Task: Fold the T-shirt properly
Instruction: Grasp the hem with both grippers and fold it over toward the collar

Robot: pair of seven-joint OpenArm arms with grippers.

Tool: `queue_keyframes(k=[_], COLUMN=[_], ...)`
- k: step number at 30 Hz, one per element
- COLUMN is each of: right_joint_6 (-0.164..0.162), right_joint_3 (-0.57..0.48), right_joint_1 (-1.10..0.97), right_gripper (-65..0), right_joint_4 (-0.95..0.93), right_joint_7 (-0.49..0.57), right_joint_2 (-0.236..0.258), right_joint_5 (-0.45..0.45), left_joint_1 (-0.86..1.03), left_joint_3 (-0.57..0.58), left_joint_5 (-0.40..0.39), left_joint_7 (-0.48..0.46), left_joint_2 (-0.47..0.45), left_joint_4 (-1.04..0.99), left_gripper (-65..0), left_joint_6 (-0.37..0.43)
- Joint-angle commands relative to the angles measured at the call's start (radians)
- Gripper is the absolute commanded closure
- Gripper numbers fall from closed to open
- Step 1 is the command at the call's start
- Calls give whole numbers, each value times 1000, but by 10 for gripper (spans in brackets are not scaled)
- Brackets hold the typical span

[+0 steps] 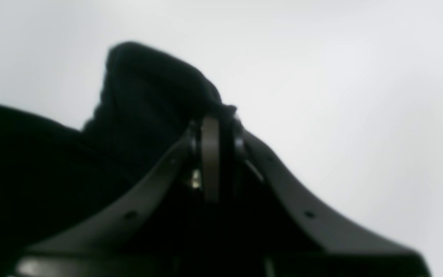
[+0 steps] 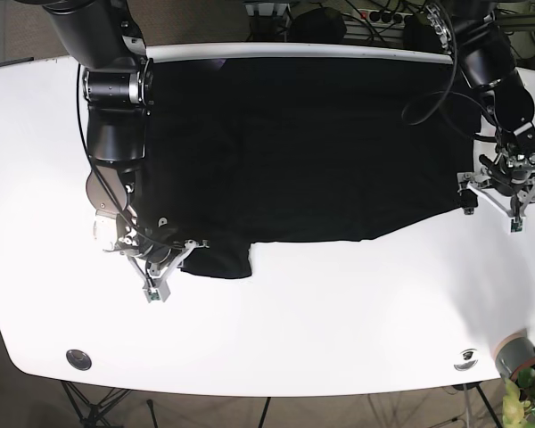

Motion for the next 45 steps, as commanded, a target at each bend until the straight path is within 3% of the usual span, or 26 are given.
queue_keyframes(k=[1, 7, 15, 21, 27, 28, 41, 45], right_joint_6=[10, 10, 11, 11, 11, 11, 13, 59], right_joint_3=[2, 2, 2, 2, 2, 2, 52, 112], right_joint_1=[34, 33, 33, 33, -8, -21, -140, -217], right_gripper=[-22, -22, -22, -22, -22, -22, -22, -22], right_joint_4=[21, 21, 21, 30, 159, 202, 587, 697], right_joint_7=[15, 15, 15, 15, 12, 3, -197, -218], right_joint_2=[5, 4, 7, 10, 10, 12, 71, 76], right_joint_5=[13, 19, 19, 19, 13, 13, 22, 22], left_joint_1=[-14, -14, -14, -14, -7, -6, 75, 117], left_joint_3=[-3, -3, 29, 61, 40, 40, 37, 37], left_joint_5=[-30, -119, -122, -119, -122, -122, -125, -125], left_joint_7=[-17, -17, -18, -27, -122, -124, -124, -124], left_joint_2=[-17, -18, -22, -20, -17, -17, 12, 18], left_joint_4=[-11, -82, -126, -132, -114, -100, 124, 187], left_gripper=[-625, -571, -538, -274, -15, 0, 0, 0], left_joint_6=[-39, -89, -94, -158, -161, -161, -163, -163])
